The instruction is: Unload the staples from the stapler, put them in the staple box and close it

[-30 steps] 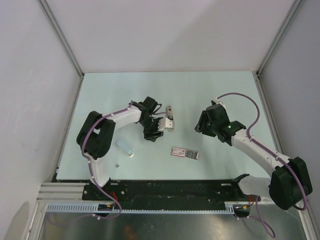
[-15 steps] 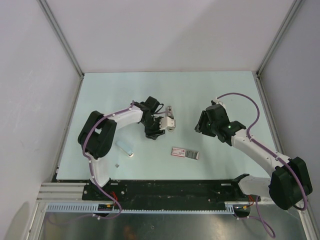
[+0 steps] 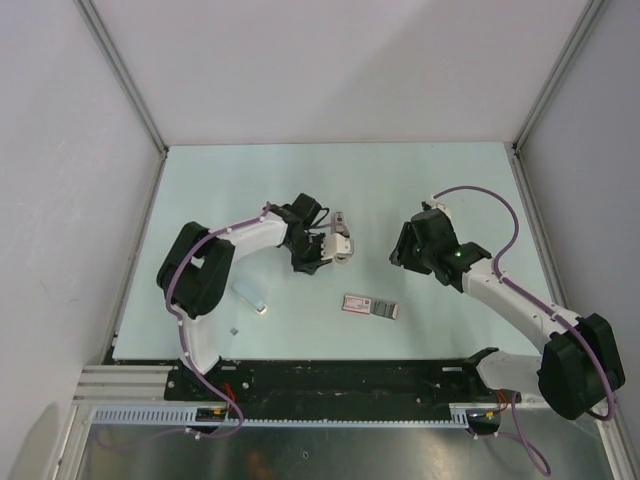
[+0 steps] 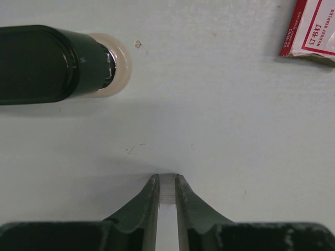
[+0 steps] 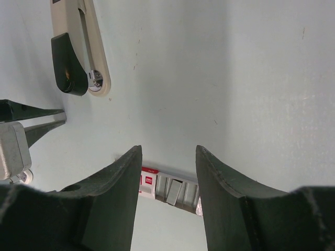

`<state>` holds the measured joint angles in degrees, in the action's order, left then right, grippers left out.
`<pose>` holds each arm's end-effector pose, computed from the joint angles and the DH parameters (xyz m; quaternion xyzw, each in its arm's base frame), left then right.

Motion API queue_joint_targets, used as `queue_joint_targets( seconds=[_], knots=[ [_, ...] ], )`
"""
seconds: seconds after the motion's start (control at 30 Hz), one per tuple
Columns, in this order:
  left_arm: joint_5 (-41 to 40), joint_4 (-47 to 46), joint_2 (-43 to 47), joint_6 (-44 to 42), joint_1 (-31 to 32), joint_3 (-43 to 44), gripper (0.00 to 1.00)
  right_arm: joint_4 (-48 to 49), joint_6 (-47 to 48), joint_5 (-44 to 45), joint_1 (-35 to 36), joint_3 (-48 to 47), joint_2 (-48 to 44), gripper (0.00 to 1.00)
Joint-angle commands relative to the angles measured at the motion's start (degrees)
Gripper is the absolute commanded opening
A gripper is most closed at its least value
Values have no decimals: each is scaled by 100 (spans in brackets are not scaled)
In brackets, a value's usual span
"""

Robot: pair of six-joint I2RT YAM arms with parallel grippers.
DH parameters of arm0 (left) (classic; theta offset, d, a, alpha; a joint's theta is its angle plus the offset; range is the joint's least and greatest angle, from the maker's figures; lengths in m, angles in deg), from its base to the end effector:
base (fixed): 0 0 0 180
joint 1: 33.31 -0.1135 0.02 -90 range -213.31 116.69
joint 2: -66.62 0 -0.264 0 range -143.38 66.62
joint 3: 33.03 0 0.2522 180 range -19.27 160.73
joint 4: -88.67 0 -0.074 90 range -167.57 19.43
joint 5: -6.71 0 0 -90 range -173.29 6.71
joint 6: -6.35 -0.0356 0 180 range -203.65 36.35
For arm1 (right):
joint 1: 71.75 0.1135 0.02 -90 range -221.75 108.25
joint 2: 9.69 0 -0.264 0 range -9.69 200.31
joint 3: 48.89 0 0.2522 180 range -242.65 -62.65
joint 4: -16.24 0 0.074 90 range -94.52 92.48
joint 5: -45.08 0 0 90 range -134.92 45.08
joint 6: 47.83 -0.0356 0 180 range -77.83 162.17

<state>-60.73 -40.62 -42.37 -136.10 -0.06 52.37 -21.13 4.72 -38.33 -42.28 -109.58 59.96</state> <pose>0.2986 -0.2121 0.1593 0.6803 0.6941 -0.1687 0.1644 0.2221 0.1208 0.2426 0.0858 0.9230 0.1602 0.3392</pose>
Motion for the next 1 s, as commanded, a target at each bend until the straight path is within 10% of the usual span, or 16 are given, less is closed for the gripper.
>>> queue_joint_targets(
  seconds=[0.0, 0.47, 0.97],
  knots=[
    [131, 56, -82, 146, 114, 66, 20, 151, -7, 84, 38, 0, -24, 50],
    [452, 82, 596, 518, 111, 220, 5, 370, 69, -94, 40, 0, -232, 51],
    [4221, -329, 1326, 4479, -597, 2528, 0, 1596, 967, -1261, 168, -293, -1175, 80]
  ],
)
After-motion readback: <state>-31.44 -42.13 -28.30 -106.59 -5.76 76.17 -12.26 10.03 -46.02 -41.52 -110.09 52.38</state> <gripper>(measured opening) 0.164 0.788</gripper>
